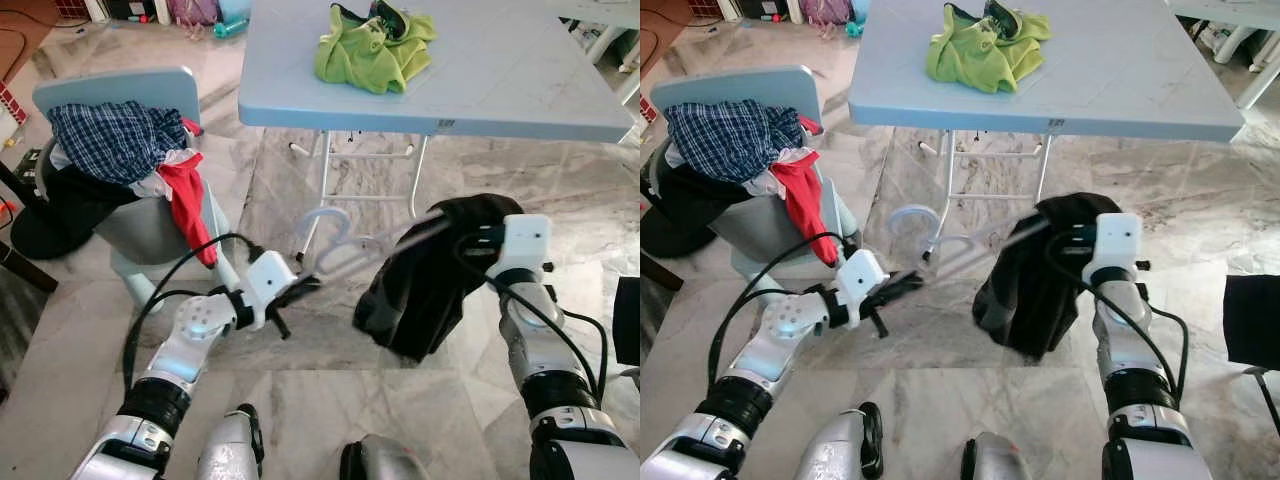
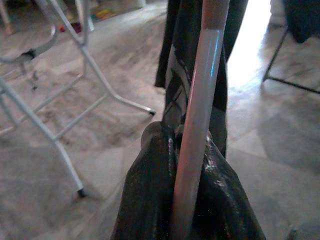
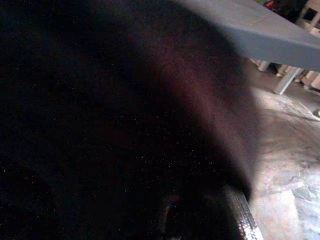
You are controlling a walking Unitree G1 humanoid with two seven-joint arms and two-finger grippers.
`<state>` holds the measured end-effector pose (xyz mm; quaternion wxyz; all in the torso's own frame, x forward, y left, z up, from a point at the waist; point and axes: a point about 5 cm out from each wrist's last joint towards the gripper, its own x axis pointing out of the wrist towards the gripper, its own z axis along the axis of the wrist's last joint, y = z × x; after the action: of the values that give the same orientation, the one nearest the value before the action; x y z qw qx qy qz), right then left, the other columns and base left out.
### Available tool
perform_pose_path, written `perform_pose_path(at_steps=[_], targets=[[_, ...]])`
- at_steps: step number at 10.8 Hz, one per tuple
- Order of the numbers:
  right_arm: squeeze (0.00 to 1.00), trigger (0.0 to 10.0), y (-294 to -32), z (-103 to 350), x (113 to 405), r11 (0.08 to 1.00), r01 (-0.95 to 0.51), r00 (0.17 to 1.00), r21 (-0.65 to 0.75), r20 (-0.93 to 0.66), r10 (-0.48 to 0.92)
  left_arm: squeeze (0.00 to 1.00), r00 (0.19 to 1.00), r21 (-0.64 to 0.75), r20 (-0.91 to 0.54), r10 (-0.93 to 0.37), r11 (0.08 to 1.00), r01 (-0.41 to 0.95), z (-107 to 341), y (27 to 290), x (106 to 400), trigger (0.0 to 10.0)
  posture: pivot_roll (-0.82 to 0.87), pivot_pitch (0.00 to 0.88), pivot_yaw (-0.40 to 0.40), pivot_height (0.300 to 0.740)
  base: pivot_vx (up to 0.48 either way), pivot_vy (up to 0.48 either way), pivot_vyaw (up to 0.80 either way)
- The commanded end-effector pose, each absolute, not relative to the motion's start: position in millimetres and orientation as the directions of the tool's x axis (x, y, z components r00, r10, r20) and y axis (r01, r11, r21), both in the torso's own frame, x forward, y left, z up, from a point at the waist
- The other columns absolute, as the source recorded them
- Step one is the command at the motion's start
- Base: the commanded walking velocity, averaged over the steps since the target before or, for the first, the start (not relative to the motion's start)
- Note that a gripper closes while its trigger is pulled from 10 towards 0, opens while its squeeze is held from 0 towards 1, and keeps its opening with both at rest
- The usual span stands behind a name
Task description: Hang hanger
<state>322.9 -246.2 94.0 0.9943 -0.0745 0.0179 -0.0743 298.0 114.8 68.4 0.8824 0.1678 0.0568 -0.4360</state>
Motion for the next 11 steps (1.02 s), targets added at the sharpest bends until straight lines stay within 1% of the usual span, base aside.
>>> perform_pose_path(at_steps=[1,2,4,5,6,7,9,10,11], targets=[[0.0,0.0,-254.2,110.7,325.9,0.972,0.191,0.981,-0.139,0.054,-0.186,0.0,0.671,0.294,-0.268,-0.692,0.604,0.741,66.9,124.1,303.4,0.0,-0.05,0.16,-0.059,0.74,0.0,0.0,0.0],[0.0,0.0,-258.0,118.6,326.3,0.964,0.23,0.971,-0.134,0.092,-0.219,0.0,0.697,0.29,-0.332,-0.636,0.634,0.716,52.9,135.2,299.1,0.0,-0.05,0.16,-0.058,0.74,0.0,0.0,0.0],[0.0,0.0,-265.1,128.3,328.0,0.94,0.303,0.949,-0.157,0.136,-0.283,0.0,0.689,0.265,-0.352,-0.634,0.638,0.723,40.7,139.7,286.1,0.0,-0.05,0.16,-0.057,0.74,0.0,0.0,0.0],[0.0,0.0,-267.6,130.1,328.3,0.929,0.33,0.94,-0.171,0.146,-0.307,0.0,0.673,0.254,-0.339,-0.657,0.625,0.738,39.2,137.1,280.3,0.0,-0.04,0.163,-0.054,0.74,0.0,0.0,0.0],[0.0,0.0,-269.8,130.6,328.4,0.918,0.352,0.933,-0.181,0.147,-0.329,0.0,0.639,0.229,-0.33,-0.695,0.598,0.768,38.4,133.0,273.7,0.0,-0.04,0.163,-0.056,0.74,0.0,0.0,0.0],[0.0,0.0,-270.5,130.3,329.2,0.914,0.369,0.927,-0.172,0.141,-0.348,0.0,0.586,0.171,-0.32,-0.745,0.562,0.809,37.8,128.4,264.3,0.0,-0.04,0.163,-0.056,0.74,0.0,0.0,0.0],[0.0,0.0,-269.1,129.1,327.8,0.906,0.375,0.925,-0.195,0.149,-0.35,0.0,0.75,0.172,-0.24,-0.617,0.733,0.658,41.0,143.0,267.3,0.0,-0.03,0.167,-0.053,0.74,0.0,0.0,0.0],[0.0,0.0,-265.4,124.3,323.4,0.922,0.345,0.936,-0.177,0.144,-0.322,0.0,0.883,0.194,-0.157,-0.443,0.863,0.467,46.2,157.2,269.7,0.0,-0.02,0.171,-0.056,0.74,0.0,0.0,0.0],[0.0,0.0,-262.2,123.6,321.6,0.929,0.323,0.943,-0.18,0.149,-0.299,0.0,0.921,0.225,-0.102,-0.376,0.893,0.39,51.2,161.0,270.5,0.0,-0.02,0.171,-0.056,0.74,0.0,0.0,0.0]])
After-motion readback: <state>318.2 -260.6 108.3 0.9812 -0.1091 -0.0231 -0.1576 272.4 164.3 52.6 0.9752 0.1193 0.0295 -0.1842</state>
